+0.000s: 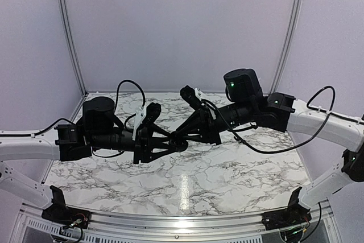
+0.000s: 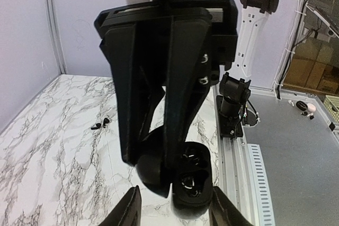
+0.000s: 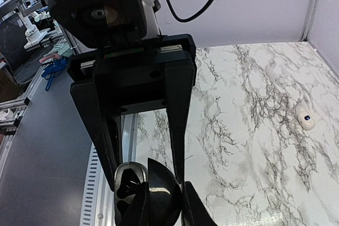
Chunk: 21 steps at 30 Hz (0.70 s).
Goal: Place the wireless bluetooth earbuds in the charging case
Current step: Pass from the left arm to the right
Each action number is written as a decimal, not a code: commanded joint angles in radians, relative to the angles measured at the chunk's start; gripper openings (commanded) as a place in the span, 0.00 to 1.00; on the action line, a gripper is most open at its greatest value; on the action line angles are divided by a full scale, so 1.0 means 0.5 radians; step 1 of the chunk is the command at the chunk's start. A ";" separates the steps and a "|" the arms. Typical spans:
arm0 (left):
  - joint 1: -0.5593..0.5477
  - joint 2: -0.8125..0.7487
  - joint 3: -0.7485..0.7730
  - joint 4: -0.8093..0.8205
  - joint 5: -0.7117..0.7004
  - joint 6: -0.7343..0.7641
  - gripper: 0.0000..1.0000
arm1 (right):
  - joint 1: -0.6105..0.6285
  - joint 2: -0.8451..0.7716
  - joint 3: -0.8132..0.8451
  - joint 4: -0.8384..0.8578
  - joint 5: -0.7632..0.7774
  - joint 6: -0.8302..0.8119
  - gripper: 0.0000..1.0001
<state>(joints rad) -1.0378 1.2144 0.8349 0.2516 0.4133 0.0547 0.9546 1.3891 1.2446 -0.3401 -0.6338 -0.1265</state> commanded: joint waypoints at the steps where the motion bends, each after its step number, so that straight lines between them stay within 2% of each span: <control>1: 0.008 -0.052 -0.003 0.086 -0.078 0.009 0.48 | 0.017 -0.123 -0.023 0.157 0.008 0.030 0.00; 4: 0.008 -0.051 0.000 0.089 -0.073 0.009 0.51 | 0.015 -0.149 -0.039 0.227 0.007 0.040 0.00; 11: -0.003 -0.031 0.024 0.147 0.039 -0.019 0.51 | 0.017 -0.144 -0.053 0.324 0.022 0.068 0.00; 21: -0.011 -0.064 -0.006 0.284 0.006 -0.071 0.52 | 0.023 -0.176 -0.157 0.517 0.086 0.145 0.00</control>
<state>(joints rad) -1.0401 1.2068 0.8349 0.3260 0.4103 0.0368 0.9558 1.3258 1.1866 -0.1558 -0.6094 -0.0834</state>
